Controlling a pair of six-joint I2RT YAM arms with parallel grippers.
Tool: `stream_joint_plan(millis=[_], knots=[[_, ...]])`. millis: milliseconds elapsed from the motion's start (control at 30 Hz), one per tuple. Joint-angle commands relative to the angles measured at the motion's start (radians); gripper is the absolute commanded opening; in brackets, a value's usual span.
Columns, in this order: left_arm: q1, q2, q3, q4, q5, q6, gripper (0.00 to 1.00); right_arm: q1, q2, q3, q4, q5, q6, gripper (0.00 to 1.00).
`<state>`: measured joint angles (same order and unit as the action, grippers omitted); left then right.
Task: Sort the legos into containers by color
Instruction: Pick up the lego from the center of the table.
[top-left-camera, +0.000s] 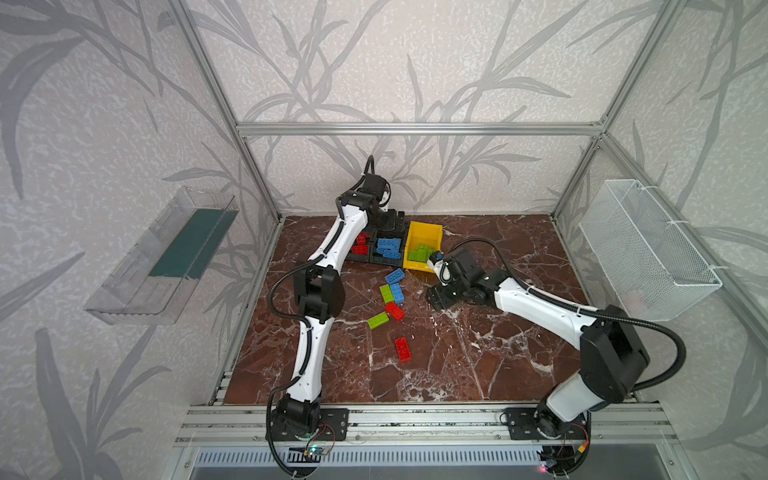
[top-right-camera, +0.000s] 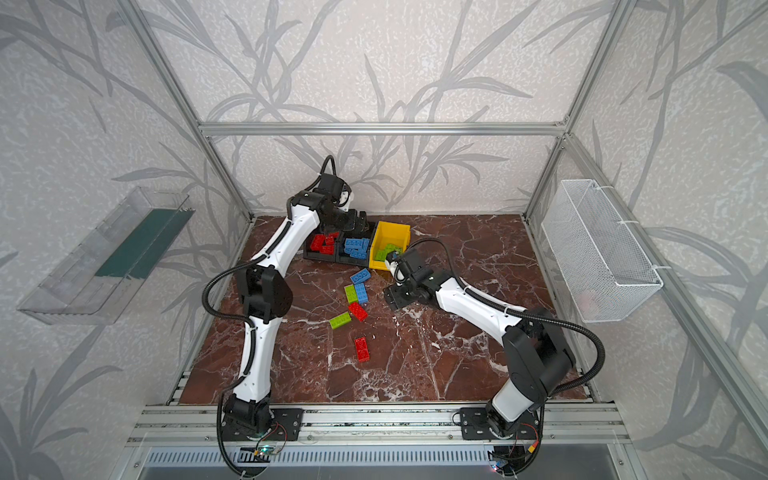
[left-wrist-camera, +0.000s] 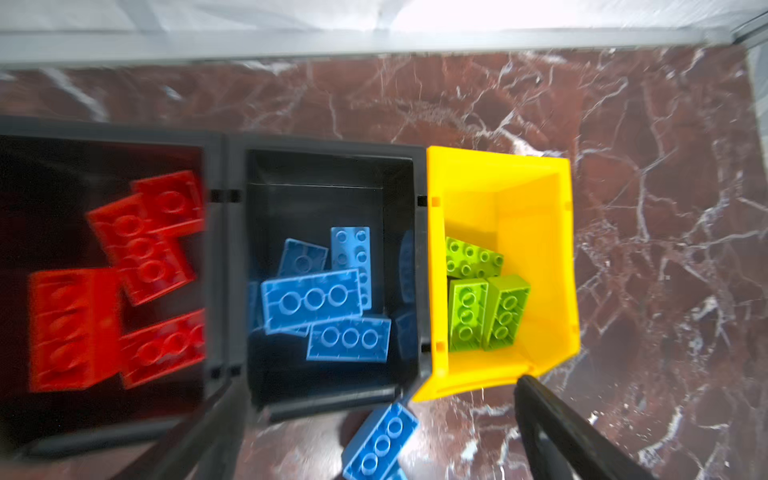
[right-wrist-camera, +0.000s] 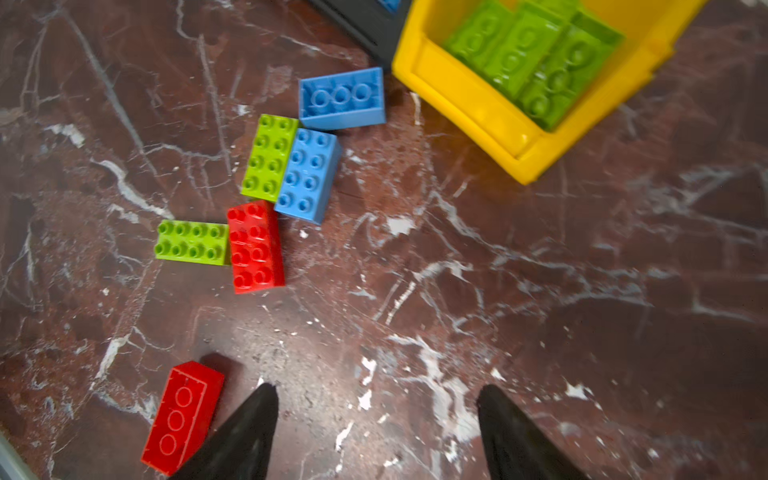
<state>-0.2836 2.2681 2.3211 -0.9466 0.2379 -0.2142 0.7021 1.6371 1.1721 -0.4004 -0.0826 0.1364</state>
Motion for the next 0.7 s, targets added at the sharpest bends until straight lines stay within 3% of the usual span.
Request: stream_joint_plan(millis=[0, 167, 367, 667], knots=[[0.013, -0.187, -0.194, 0.098, -0.032, -0.01, 0.99, 0.062, 0.064, 0.07, -0.043, 0.038, -0.037, 0.76], [0.044, -0.48, -0.584, 0.301, -0.089, -0.051, 0.99, 0.113, 0.241, 0.189, -0.048, 0.03, -0.034, 0.73], [0.105, -0.735, -0.884, 0.372, -0.121, -0.085, 1.0, 0.144, 0.448, 0.413, -0.177, 0.03, -0.023, 0.68], [0.202, -0.917, -1.104, 0.389, -0.1, -0.108, 0.99, 0.175, 0.562, 0.489, -0.217, 0.054, -0.014, 0.61]])
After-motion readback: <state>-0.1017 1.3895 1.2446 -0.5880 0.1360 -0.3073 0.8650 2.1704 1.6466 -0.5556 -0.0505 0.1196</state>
